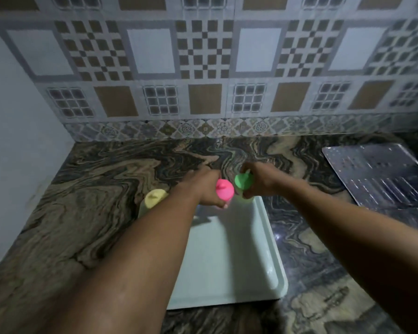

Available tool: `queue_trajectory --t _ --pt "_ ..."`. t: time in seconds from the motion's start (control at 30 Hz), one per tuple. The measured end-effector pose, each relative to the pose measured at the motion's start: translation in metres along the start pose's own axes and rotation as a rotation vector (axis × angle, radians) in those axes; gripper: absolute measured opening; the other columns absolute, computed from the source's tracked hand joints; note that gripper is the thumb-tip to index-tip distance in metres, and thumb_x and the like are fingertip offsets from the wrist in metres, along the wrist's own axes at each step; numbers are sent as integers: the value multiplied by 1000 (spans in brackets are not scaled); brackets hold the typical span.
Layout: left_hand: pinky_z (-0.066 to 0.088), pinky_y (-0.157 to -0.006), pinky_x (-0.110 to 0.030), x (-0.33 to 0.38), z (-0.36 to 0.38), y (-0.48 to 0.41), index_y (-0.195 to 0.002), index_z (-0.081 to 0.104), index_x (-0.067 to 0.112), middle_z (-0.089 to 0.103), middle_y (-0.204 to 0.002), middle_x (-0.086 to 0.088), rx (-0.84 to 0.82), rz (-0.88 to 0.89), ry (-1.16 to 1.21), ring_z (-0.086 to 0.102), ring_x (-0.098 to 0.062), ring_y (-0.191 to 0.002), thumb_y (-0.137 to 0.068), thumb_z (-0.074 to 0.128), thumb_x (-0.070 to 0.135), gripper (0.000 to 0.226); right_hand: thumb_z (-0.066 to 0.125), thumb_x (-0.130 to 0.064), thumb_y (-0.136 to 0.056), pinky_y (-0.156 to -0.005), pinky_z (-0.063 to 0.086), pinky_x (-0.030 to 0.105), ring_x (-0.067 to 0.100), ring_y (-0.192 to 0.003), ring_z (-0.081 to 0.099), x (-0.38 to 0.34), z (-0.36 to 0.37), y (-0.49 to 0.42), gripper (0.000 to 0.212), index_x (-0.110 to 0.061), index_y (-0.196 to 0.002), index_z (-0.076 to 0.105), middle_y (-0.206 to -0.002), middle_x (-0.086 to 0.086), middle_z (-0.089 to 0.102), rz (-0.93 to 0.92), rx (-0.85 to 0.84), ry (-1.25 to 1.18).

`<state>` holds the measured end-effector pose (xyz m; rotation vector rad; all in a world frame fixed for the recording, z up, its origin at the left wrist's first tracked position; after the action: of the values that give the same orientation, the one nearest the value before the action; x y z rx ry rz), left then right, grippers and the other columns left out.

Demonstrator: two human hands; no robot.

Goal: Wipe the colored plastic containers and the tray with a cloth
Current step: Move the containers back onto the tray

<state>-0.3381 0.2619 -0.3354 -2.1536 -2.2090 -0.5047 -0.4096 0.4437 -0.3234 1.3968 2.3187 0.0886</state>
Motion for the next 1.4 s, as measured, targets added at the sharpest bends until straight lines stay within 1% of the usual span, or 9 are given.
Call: queue_trajectory --t 0.13,0.3,0.43,0.63,0.77,0.9,1.13,1.27,1.4 --pt "46 -92 -36 1 14 0 -118 60 24 67 -123 -6 -39 -9 -58 61 -29 -114 -61 83 61 71 87 -35 -63 -88 50 34 33 -112 62 8 27 -4 76 -22 -131 54 -126 14 65 10 -18 5" --pt "42 -81 -34 1 24 0 -123 58 21 67 -123 -8 -46 -27 -88 62 -30 -113 -71 78 55 65 85 -35 -61 -90 53 38 35 -111 62 14 43 -8 81 -24 -133 51 -127 16 61 28 -22 21" --pt "44 -91 -36 0 25 0 -124 57 21 66 -125 -9 -43 -32 -99 61 -31 -116 -72 77 54 65 86 -34 -62 -93 52 40 35 -115 59 12 44 -9 84 -24 -136 47 -131 14 57 51 -25 11" --pt "40 -104 -44 1 21 4 -135 46 18 54 -136 -10 -36 -24 -116 48 -34 -129 -70 80 55 82 91 -42 -58 -109 42 51 38 -134 46 9 39 3 120 -31 -155 21 -149 14 44 111 -32 21" --pt "36 -109 -45 3 9 15 -144 39 19 47 -145 -10 -3 -25 -117 42 -33 -135 -77 77 52 84 86 -47 -67 -110 38 52 38 -137 41 4 29 17 104 -29 -151 28 -149 15 41 98 82 65" --pt "38 -106 -45 6 -7 39 -140 43 22 50 -141 -9 40 -52 -125 44 -32 -132 -79 74 51 75 77 -47 -78 -111 37 56 36 -135 41 -9 16 32 88 -27 -150 31 -147 14 42 22 157 68" --pt "43 -104 -43 12 -27 104 -147 40 22 50 -143 -8 162 -163 -97 48 -33 -132 -83 71 49 75 74 -40 -81 -101 47 53 35 -128 50 -41 7 73 72 -20 -143 44 -143 14 49 -184 266 51" --pt "43 -104 -44 23 -3 144 -140 45 22 53 -140 -7 155 -214 -83 50 -32 -129 -81 72 52 72 70 -36 -82 -91 50 46 38 -117 54 -41 35 109 54 -15 -130 54 -128 15 57 -301 245 17" --pt "43 -106 -44 34 39 179 -147 40 20 44 -149 -7 102 -249 -32 43 -29 -137 -87 68 46 72 70 -36 -85 -90 49 40 34 -118 55 -34 80 138 53 -15 -132 56 -128 13 59 -368 167 -11"
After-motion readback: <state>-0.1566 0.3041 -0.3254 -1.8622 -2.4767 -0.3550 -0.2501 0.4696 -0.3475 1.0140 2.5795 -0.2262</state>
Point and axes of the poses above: each hand's wrist, its own y-axis away from the middle knuckle, its own z-axis out of the palm, x = y × z, the point moved 1 cm from there along -y, towards the middle knuckle
